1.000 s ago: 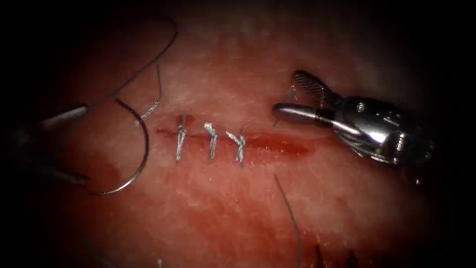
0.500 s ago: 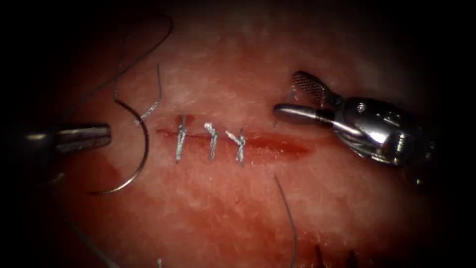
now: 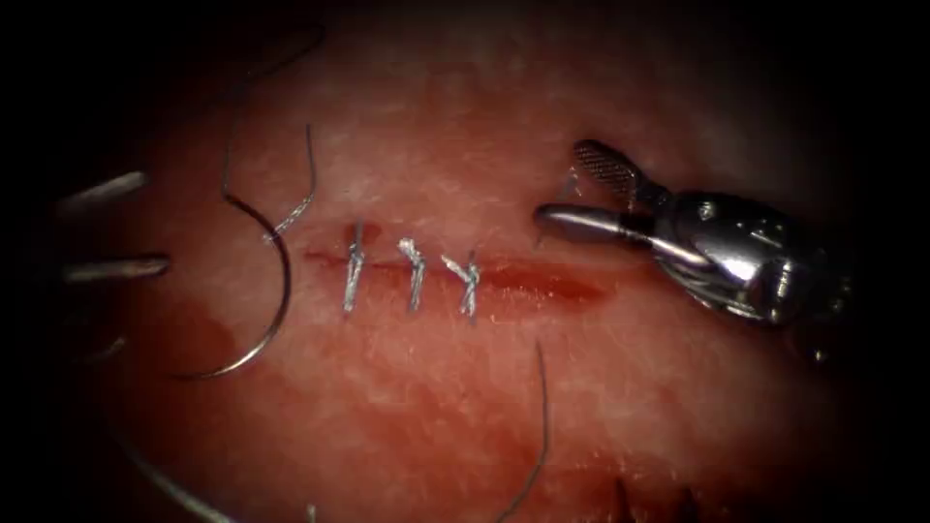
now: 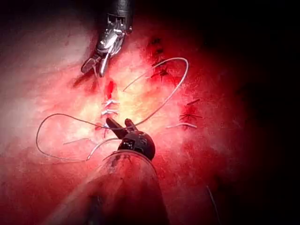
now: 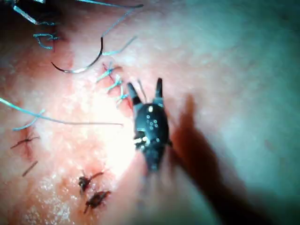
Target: Wound Closure
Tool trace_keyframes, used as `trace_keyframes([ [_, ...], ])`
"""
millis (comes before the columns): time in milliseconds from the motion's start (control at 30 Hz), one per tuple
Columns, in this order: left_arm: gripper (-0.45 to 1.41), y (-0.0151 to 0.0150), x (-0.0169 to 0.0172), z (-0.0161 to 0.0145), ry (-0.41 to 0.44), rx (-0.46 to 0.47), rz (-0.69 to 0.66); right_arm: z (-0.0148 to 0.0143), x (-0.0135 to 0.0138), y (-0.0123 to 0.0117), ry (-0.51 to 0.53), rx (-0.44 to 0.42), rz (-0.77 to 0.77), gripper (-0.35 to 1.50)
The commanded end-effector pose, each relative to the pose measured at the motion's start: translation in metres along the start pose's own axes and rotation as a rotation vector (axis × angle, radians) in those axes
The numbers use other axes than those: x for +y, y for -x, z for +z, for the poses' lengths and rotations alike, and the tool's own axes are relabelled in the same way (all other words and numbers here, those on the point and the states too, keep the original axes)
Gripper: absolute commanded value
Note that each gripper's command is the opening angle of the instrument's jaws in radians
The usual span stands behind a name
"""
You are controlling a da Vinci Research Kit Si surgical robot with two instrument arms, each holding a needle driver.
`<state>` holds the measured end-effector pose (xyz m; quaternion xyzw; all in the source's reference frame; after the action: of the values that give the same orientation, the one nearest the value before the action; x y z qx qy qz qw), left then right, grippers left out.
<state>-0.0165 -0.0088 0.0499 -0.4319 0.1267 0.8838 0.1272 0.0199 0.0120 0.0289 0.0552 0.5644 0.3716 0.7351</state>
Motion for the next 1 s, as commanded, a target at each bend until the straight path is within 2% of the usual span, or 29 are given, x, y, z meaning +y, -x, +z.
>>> trace_keyframes([
  [33,0.09,0.0005,0.0015,0.0001,0.016,-0.009,-0.013,0.0004,-0.0009,0.0008,-0.004,-0.001,0.003,1.25],
  [467,0.04,0.0027,0.0024,0.0013,0.08,-0.094,-0.137,0.0005,-0.001,0.0008,-0.006,-0.001,0.004,1.25],
  [500,0.07,0.0029,0.0023,0.0015,0.078,-0.095,-0.148,0.0005,-0.0011,0.0008,-0.006,-0.001,0.004,1.25],
  [567,0.27,0.0033,0.0016,0.0018,0.073,-0.094,-0.185,0.0005,-0.0011,0.0008,-0.009,0.0,0.004,1.25],
  [700,0.57,0.0029,0.0004,0.0018,0.002,-0.062,-0.253,0.0005,-0.0011,0.0008,-0.012,0.0,0.004,1.25],
  [833,0.66,0.0022,-0.0004,0.0015,-0.051,-0.032,-0.274,0.0005,-0.0011,0.0008,-0.012,0.0,-0.002,1.25],
  [1000,0.62,0.0012,-0.0007,0.0013,-0.099,0.009,-0.265,0.0005,-0.0011,0.0008,-0.014,0.001,-0.002,1.25],
])
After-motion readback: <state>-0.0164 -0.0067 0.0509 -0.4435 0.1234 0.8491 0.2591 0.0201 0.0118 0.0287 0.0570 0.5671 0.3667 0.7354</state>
